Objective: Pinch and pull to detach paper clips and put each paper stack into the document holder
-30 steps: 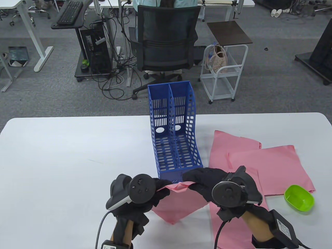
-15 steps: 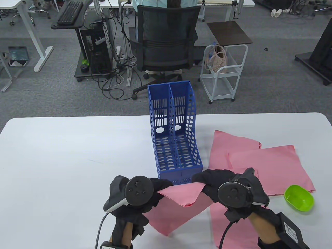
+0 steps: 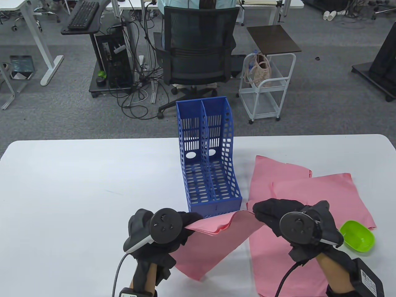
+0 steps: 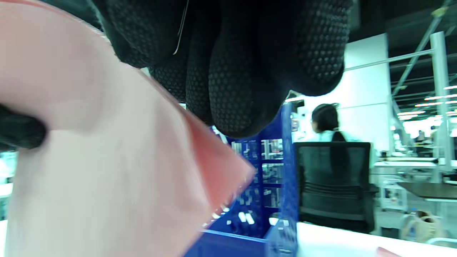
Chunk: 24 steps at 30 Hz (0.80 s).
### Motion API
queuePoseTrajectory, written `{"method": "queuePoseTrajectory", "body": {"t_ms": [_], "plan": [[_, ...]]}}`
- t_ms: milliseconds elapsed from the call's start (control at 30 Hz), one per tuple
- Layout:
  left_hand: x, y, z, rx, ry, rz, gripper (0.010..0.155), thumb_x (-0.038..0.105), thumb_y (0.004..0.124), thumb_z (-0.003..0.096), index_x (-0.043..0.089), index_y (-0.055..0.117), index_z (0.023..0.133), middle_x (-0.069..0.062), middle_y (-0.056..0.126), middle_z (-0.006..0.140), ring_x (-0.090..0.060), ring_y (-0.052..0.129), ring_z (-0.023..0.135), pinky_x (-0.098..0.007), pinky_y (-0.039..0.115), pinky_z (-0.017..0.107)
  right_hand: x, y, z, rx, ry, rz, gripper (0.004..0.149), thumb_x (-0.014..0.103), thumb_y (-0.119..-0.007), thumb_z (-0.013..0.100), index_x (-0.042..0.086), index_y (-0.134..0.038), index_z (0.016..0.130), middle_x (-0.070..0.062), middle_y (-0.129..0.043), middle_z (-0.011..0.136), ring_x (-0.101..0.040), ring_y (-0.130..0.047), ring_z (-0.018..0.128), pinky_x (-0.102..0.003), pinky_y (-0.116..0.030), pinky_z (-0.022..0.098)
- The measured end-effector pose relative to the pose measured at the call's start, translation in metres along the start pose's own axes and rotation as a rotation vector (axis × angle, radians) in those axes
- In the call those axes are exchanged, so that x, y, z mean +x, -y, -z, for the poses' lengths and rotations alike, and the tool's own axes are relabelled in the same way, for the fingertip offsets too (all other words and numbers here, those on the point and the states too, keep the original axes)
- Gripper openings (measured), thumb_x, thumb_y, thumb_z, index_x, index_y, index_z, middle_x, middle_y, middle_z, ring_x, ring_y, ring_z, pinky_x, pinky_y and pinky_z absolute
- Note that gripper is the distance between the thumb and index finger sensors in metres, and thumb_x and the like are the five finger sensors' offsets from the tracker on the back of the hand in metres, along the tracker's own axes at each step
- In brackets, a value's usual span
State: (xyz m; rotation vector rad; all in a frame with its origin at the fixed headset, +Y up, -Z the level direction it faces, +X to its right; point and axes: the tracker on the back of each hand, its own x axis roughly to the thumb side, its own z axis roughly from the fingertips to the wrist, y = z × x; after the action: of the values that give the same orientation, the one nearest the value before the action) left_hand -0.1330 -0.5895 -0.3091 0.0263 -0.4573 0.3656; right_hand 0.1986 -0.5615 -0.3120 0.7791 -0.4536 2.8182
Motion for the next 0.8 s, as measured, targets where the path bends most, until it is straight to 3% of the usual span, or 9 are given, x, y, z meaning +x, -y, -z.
{"method": "queuePoseTrajectory", "body": {"t_ms": [233,467,633,800], "plan": [[-0.009,-0.008,-0.006,0.102,-0.008,-0.066,0.043,0.039,0.069,0.0548,0.028,0.084,0.093,0.0,0.101,0.08,-0.017,0.108,0.062,-0.04,0.087,0.056,-0.081,0.002,-0.034,0.028,-0.326,-0.182,0.035,0.036,-0.069,0.055,0.023,-0.08,0.086,-0.009,-0.095,0.076,-0.024,-0.1,0.051,-0.033,-0.082,0.043],[-0.012,-0.012,-0.01,0.238,-0.011,-0.115,0.044,0.039,0.068,0.0554,0.025,0.081,0.095,-0.002,0.099,0.08,-0.017,0.108,0.061,-0.04,0.088,0.054,-0.179,-0.027,-0.085,0.184,-0.7,-0.255,0.036,0.034,-0.068,0.056,0.021,-0.078,0.088,-0.011,-0.093,0.078,-0.025,-0.099,0.053,-0.034,-0.081,0.044],[-0.013,-0.012,-0.011,0.261,-0.018,-0.129,0.044,0.037,0.067,0.056,0.024,0.081,0.095,-0.003,0.099,0.08,-0.016,0.108,0.06,-0.036,0.09,0.051,-0.217,-0.06,-0.113,0.286,-0.857,-0.201,0.037,0.033,-0.065,0.057,0.02,-0.076,0.09,-0.013,-0.091,0.081,-0.027,-0.098,0.056,-0.036,-0.08,0.046],[-0.012,-0.013,-0.012,0.277,-0.034,-0.131,0.045,0.036,0.067,0.0568,0.021,0.079,0.097,-0.004,0.099,0.08,-0.016,0.109,0.056,-0.034,0.091,0.047,-0.232,-0.082,-0.126,0.361,-0.922,-0.182,0.038,0.033,-0.065,0.058,0.019,-0.075,0.093,-0.014,-0.089,0.085,-0.029,-0.097,0.06,-0.037,-0.08,0.049]]}}
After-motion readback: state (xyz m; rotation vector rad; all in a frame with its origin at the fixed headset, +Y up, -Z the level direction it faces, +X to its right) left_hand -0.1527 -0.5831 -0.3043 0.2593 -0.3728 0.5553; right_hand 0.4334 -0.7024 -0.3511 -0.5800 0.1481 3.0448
